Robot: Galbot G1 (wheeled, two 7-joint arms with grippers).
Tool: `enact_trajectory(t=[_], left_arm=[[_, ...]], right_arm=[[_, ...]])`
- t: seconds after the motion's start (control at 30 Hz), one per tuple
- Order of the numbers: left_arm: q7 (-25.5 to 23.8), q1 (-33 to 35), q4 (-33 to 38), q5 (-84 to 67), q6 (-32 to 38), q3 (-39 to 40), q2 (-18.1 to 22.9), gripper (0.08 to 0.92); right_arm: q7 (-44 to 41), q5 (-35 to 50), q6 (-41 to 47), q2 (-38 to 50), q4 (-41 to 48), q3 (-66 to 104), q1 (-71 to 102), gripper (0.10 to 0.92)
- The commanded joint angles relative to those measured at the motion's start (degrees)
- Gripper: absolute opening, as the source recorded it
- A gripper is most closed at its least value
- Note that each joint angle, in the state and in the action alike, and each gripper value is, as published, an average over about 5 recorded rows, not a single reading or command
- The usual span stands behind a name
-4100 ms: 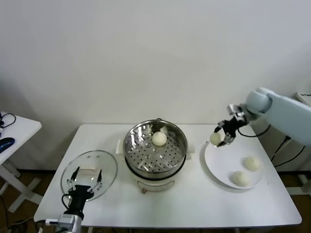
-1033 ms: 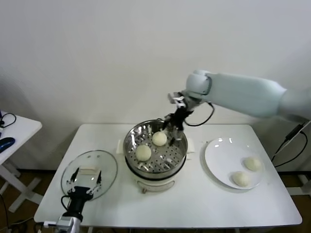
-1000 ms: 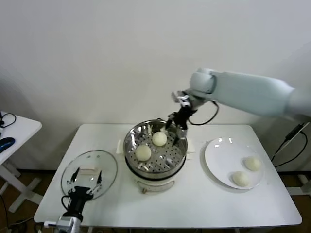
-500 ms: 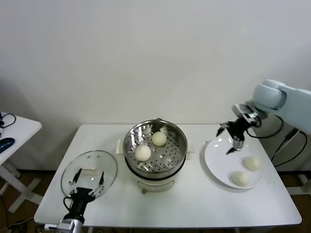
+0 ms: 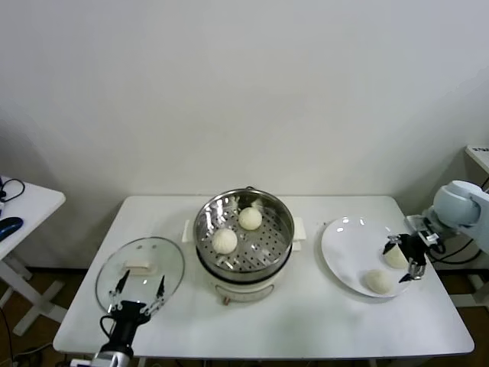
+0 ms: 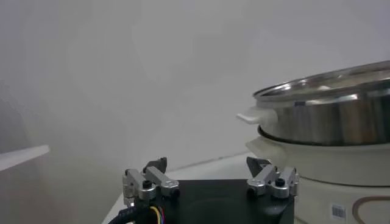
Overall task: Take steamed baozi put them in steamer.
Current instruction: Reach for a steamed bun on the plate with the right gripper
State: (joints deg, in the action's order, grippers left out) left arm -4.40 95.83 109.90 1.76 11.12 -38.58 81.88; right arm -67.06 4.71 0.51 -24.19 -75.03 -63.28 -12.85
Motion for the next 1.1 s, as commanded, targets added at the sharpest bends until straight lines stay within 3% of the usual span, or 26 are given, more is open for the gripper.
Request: enact_trajectory(t=[0.03, 0.43, 1.1], left_arm=[[-0.07, 0.35, -0.32, 0.08, 0.18, -0.34, 0.14, 0.823], [-0.02, -0.33, -1.16, 0.19, -0.23, -0.73, 0.18, 0.823], [0.18, -0.88, -1.98, 0.51, -0.62, -0.95, 0.33, 0.823]], right_arm=[[1.40, -5.46, -0.86, -2.04, 5.02, 5.25, 8.65, 0.823], [1.34, -2.31, 0.91, -9.01, 8.36, 3.79, 8.31, 0.823], [-0.36, -2.42, 0.99, -11.62, 11.48, 2.59, 8.14, 0.823]])
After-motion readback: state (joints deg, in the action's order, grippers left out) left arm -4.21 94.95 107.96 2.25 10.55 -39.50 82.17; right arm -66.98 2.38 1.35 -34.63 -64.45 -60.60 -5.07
